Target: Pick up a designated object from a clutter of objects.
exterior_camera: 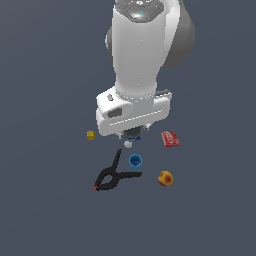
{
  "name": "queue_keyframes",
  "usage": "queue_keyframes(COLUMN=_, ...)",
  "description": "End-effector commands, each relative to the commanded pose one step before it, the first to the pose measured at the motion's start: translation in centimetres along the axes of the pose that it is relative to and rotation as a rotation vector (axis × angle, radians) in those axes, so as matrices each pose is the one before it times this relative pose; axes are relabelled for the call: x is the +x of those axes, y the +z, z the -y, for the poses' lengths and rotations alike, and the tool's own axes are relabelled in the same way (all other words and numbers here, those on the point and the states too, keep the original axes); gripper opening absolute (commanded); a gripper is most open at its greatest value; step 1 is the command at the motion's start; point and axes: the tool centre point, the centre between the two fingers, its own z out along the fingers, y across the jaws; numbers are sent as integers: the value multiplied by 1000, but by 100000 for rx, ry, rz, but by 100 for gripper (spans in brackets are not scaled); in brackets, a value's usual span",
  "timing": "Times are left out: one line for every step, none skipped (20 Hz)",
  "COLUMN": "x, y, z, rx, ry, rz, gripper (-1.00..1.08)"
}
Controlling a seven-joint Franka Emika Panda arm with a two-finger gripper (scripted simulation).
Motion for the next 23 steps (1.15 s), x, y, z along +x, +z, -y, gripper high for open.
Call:
queue_keyframes(x=-230, y=-2531, z=-1296, rx=23, ry=34, rz=234, gripper=-100)
queue_keyframes(x=-59, y=-891, z=-470, rx=-11, ry=28, rz=62, gripper=-100)
queue_keyframes(x=-46, y=-818, z=-448, rx=-17, ry=40, rz=87, gripper=-100)
queue_keyframes(x=-46, y=-774, z=-415, rx=-14, ry=29, rz=61, gripper=-100)
queue_keyframes(x=-38, y=-717, z=-388, rx=-15, ry=29, rz=61, gripper=-100)
queue_keyframes(x=-29, y=-661, z=-362, rx=-16, ry=29, rz=60, gripper=-100)
queue_keyframes(x=-19, y=-604, z=-336, rx=-18, ry=29, rz=60, gripper=-100)
queue_keyframes(x=-10, y=-548, z=-309, rx=-19, ry=29, rz=60, gripper=-100)
queue_keyframes(x=-18, y=-526, z=-275, rx=0, ry=0, rz=0, gripper=-100)
queue_keyframes(x=11, y=-425, z=-266, rx=-35, ry=51, rz=103, gripper=-100)
queue_keyframes(x=-12, y=-424, z=-223, rx=0, ry=0, rz=0, gripper=-100)
queue_keyframes(x=5, y=-344, z=-206, rx=-21, ry=29, rz=59, gripper=-100)
queue_keyframes(x=-7, y=-321, z=-171, rx=0, ry=0, rz=0, gripper=-100)
queue_keyframes(x=11, y=-243, z=-153, rx=-22, ry=29, rz=59, gripper=-100)
queue_keyframes(x=-1, y=-222, z=-120, rx=0, ry=0, rz=0, gripper=-100)
queue_keyframes(x=2, y=-174, z=-95, rx=0, ry=0, rz=0, gripper=-100)
queue_keyframes(x=6, y=-127, z=-71, rx=0, ry=0, rz=0, gripper=-100)
queue_keyframes(x=25, y=-53, z=-55, rx=-23, ry=29, rz=58, gripper=-100)
queue_keyframes(x=14, y=-34, z=-23, rx=0, ry=0, rz=0, gripper=-100)
queue_keyframes(x=17, y=12, z=0, rx=0, ry=0, rz=0, gripper=-100)
queue_keyframes(x=20, y=57, z=24, rx=0, ry=0, rz=0, gripper=-100)
queue_keyframes(x=17, y=70, z=32, rx=0, ry=0, rz=0, gripper=-100)
queue_keyframes(x=5, y=25, z=12, rx=0, ry=0, rz=0, gripper=-100)
